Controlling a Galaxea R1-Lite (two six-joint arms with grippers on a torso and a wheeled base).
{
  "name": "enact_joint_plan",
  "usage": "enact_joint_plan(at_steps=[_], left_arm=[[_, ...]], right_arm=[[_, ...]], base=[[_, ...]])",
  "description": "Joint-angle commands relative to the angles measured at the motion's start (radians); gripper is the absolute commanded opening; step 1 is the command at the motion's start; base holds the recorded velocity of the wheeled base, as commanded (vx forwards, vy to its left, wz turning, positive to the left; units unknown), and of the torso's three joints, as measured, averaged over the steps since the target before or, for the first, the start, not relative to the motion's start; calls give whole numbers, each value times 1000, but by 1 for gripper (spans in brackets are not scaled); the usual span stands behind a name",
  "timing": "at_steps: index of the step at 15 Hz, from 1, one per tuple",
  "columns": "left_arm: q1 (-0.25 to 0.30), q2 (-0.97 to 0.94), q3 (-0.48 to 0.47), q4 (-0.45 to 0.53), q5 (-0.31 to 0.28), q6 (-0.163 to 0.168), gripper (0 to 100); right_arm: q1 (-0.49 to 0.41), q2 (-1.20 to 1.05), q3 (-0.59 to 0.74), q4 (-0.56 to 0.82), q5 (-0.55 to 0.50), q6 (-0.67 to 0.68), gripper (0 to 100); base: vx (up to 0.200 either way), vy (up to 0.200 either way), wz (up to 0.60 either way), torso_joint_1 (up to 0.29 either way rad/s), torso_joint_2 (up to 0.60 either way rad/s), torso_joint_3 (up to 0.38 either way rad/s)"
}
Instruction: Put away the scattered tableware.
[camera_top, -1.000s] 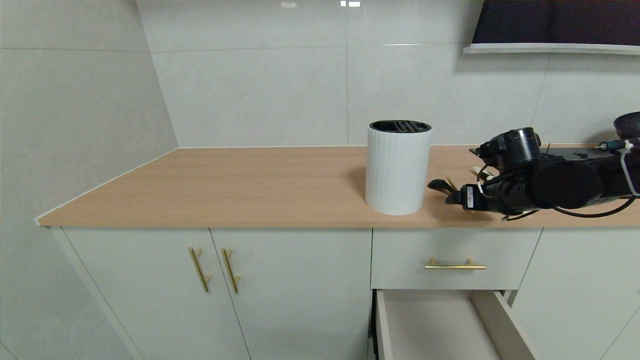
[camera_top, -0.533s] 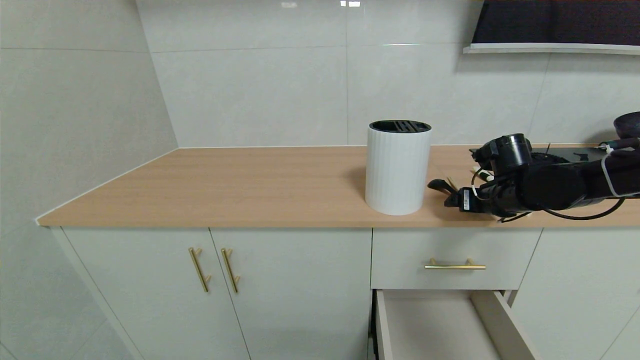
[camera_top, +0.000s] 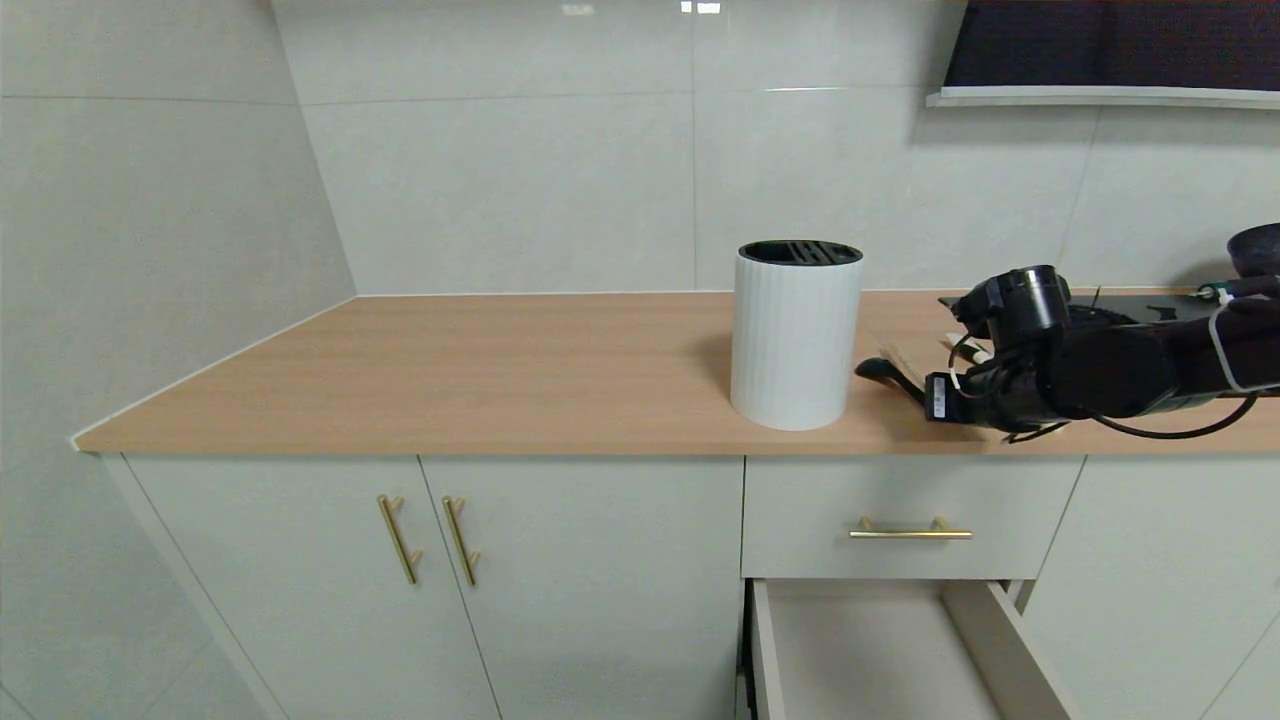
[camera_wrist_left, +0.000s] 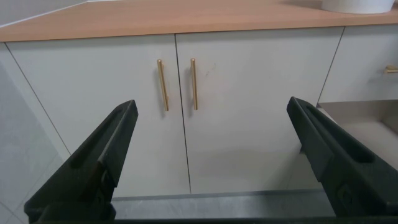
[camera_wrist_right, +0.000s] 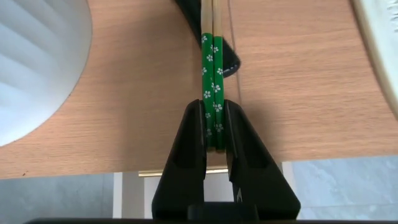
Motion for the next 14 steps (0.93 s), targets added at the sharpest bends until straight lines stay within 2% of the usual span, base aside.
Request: enact_joint_plan(at_steps=[1, 4, 7, 11, 14], left_arm=[[0, 1, 0, 0, 1, 0, 100], [0, 1, 0, 0, 1, 0, 100], [0, 1, 0, 0, 1, 0, 100], [0, 1, 0, 0, 1, 0, 100], [0, 1, 0, 0, 1, 0, 100]], right_arm=[[0, -15, 2, 0, -6, 0, 0], [0, -47, 8, 3, -6, 2, 0], [3, -169, 66, 7, 4, 62, 0], [16, -462, 275, 3, 4, 60, 0], [52, -590, 408, 9, 53, 52, 0]], base=[[0, 0, 0, 0, 0, 0], [0, 0, 0, 0, 0, 0], [0, 0, 0, 0, 0, 0], [0, 0, 0, 0, 0, 0], [0, 0, 0, 0, 0, 0]])
